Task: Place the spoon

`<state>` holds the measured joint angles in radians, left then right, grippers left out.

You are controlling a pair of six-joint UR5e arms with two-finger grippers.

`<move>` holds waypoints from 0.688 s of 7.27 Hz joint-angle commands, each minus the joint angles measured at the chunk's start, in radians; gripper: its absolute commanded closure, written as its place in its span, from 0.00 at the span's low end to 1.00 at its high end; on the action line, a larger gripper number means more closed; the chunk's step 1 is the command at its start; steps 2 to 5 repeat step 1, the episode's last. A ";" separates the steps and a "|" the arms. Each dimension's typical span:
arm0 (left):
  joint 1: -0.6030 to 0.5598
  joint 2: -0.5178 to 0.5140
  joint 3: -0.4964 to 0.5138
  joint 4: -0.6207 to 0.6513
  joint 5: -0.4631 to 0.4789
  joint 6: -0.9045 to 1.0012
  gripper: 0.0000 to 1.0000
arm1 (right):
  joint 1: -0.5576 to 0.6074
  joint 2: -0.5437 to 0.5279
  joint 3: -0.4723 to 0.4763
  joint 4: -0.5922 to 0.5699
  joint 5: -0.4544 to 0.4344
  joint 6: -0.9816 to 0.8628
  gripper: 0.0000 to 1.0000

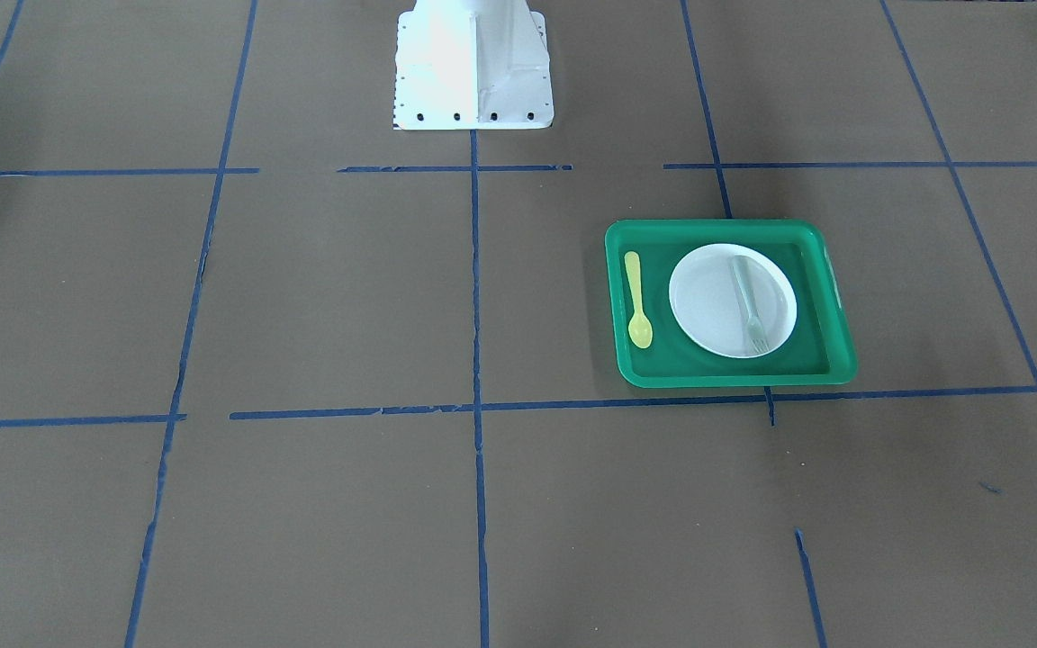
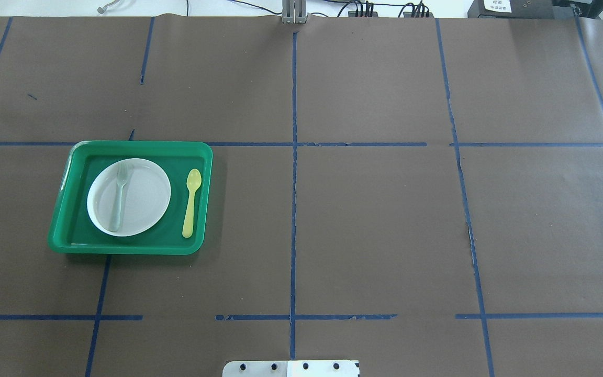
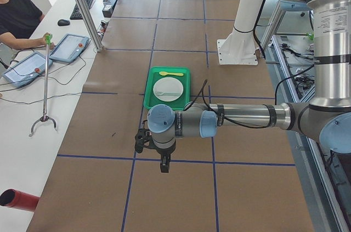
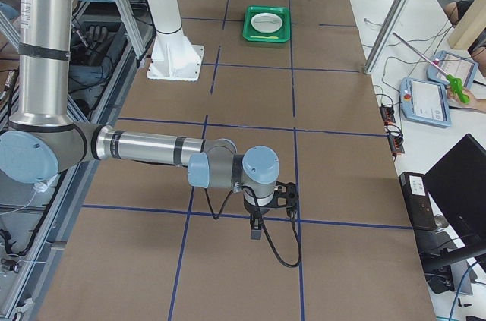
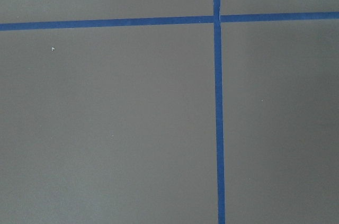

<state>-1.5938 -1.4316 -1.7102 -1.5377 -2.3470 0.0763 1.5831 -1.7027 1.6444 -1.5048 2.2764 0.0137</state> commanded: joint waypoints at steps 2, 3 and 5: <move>0.000 -0.003 0.000 -0.001 0.000 0.000 0.00 | 0.000 0.000 0.000 0.000 0.000 -0.001 0.00; 0.000 -0.003 0.000 -0.001 0.000 0.000 0.00 | 0.000 0.000 0.000 0.000 0.000 -0.001 0.00; 0.000 -0.003 0.000 -0.001 0.000 0.000 0.00 | 0.000 0.000 0.000 0.000 0.000 -0.001 0.00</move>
